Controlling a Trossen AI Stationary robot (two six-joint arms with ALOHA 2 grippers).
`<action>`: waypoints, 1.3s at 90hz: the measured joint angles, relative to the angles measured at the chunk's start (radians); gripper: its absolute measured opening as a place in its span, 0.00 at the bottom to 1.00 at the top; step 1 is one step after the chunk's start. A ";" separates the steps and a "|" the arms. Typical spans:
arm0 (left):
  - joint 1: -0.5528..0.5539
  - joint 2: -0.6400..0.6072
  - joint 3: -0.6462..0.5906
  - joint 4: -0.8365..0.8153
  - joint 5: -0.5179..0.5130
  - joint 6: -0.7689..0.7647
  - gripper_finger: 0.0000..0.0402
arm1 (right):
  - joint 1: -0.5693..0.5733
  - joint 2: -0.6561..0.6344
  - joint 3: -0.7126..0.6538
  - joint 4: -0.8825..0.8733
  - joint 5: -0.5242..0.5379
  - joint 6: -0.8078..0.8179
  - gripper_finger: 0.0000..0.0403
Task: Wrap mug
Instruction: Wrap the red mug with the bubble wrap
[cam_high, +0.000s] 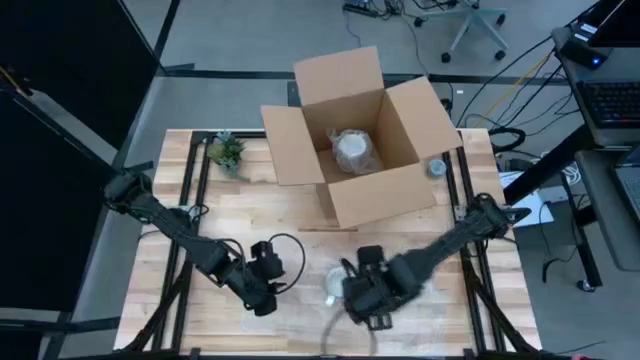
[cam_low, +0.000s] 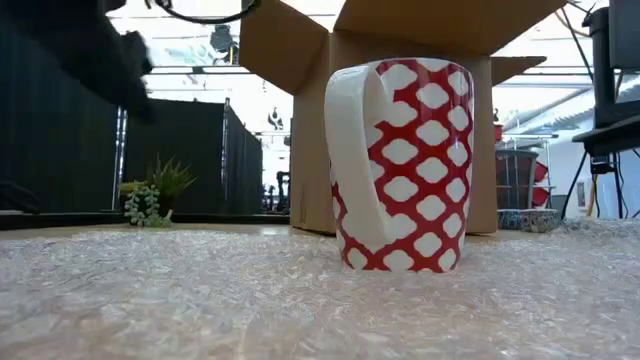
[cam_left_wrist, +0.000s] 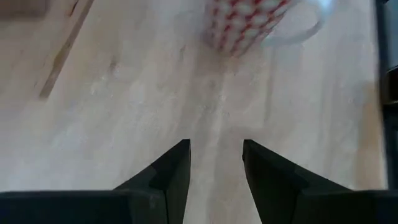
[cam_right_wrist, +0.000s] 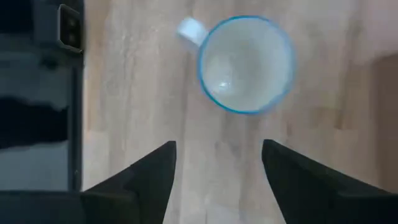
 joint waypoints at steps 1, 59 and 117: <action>-0.003 0.000 0.000 -0.009 0.000 -0.009 0.33 | 0.008 -0.006 -0.009 -0.001 0.012 0.014 0.56; -0.222 -0.115 -0.070 -0.404 -0.052 -0.871 0.33 | 0.277 -0.346 -0.982 0.471 0.264 0.944 0.56; -0.119 -0.017 -0.384 0.213 -0.022 -0.924 0.33 | 0.261 -0.340 -1.104 0.645 0.463 0.941 0.56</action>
